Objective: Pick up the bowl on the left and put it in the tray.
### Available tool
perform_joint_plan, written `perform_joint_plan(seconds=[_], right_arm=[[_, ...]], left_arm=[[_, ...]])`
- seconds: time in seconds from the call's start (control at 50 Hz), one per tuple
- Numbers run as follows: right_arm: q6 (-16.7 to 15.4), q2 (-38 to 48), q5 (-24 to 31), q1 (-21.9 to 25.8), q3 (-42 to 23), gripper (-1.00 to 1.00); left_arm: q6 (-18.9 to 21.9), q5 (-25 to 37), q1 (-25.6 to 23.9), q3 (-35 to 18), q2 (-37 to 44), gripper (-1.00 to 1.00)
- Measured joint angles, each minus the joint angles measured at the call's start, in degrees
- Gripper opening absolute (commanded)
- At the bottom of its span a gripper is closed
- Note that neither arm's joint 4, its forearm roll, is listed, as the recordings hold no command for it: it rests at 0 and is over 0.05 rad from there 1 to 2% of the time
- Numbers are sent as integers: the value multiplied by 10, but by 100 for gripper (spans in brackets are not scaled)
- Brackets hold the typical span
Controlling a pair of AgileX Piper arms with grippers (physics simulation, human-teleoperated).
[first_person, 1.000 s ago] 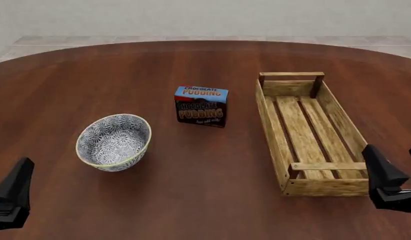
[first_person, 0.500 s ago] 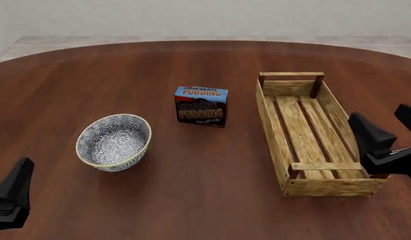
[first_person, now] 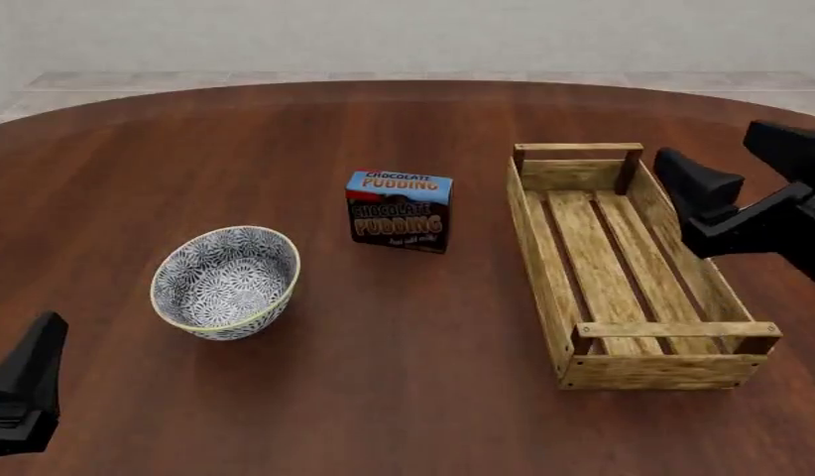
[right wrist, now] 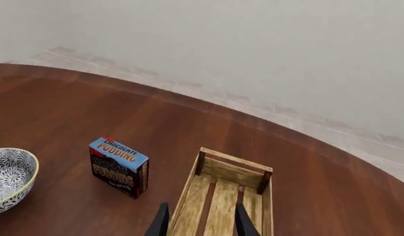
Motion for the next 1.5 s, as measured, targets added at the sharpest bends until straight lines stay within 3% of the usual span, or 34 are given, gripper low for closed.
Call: perform_joint_plan(seconds=[0.34,0.64,1.12,1.5], right_arm=[[-21,56,31,45,-72,100],[-17,117,68,86,-137,100],[65,246,135,183,-250,100],[98,323,175,231,-333,100]], left_arm=[[0,0,0,0,0,100],[0,0,0,0,0,100],[0,0,0,0,0,100],[0,0,0,0,0,100]])
